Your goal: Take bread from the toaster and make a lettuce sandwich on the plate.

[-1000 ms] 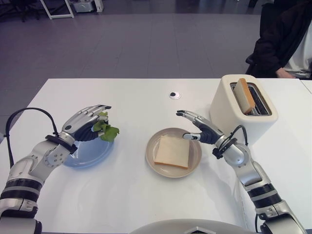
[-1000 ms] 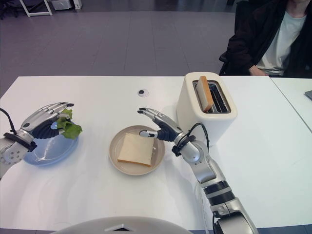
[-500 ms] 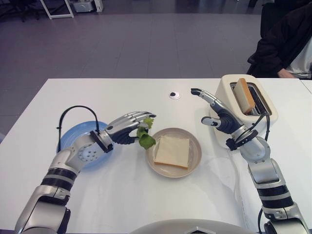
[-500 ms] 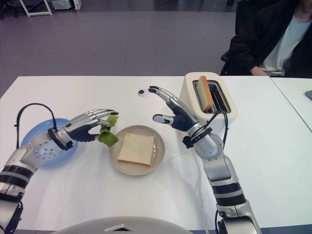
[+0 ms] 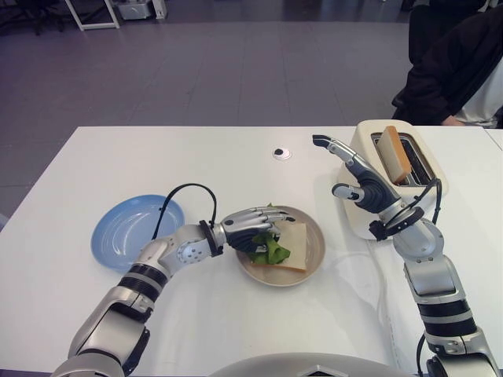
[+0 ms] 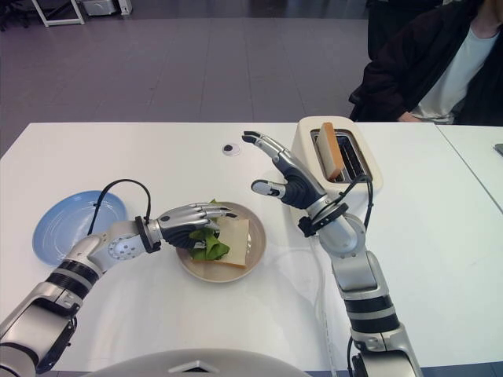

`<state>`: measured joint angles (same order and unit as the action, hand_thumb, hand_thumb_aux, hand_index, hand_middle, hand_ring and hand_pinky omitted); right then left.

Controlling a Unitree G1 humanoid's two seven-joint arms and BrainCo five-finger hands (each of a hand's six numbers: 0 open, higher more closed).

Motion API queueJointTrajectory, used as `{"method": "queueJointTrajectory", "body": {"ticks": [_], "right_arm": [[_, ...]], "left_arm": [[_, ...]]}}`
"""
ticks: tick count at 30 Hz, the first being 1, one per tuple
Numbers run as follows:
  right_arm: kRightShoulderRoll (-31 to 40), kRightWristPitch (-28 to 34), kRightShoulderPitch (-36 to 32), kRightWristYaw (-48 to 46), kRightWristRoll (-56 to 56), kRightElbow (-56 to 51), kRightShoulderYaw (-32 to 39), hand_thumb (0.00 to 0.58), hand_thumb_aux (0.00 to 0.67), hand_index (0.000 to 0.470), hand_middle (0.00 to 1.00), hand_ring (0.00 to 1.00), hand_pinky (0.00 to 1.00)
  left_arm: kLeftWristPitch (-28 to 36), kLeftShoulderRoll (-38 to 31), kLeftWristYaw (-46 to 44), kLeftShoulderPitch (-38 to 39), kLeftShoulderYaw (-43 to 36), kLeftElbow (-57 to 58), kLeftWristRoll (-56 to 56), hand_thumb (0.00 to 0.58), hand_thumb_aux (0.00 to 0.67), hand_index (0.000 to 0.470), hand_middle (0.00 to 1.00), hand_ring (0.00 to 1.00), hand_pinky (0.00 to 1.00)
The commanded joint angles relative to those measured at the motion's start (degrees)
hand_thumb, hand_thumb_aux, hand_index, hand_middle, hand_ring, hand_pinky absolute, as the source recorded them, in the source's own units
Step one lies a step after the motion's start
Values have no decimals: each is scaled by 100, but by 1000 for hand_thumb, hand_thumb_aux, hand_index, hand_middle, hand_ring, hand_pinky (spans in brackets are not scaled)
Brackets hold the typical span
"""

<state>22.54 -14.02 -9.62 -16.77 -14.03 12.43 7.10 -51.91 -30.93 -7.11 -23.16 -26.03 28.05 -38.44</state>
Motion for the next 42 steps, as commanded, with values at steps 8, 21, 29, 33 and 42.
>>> {"method": "queueJointTrajectory", "body": {"ticks": [8, 21, 29, 33, 42], "right_arm": [[17, 12, 114, -71, 69, 34, -20, 0, 0, 0, 0, 0, 0], [14, -13, 115, -59, 64, -3, -29, 0, 0, 0, 0, 0, 0], [42, -51, -118, 380, -80, -42, -478, 0, 0, 0, 0, 0, 0], [51, -129, -135, 431, -107, -71, -483, 0, 0, 0, 0, 0, 0], [74, -200, -269, 841, -251, -111, -802, 0, 0, 0, 0, 0, 0]], "left_arm": [[115, 106, 155, -248, 47, -100, -114, 553, 525, 369, 0, 0, 0], [281, 163, 324, -241, -178, 110, -466, 0, 0, 0, 0, 0, 0], [227, 113, 394, -316, -28, 90, -261, 0, 0, 0, 0, 0, 0], [112, 295, 594, -330, 60, 108, -111, 0, 0, 0, 0, 0, 0], [-359, 681, 785, -298, 246, 456, 650, 0, 0, 0, 0, 0, 0]]}}
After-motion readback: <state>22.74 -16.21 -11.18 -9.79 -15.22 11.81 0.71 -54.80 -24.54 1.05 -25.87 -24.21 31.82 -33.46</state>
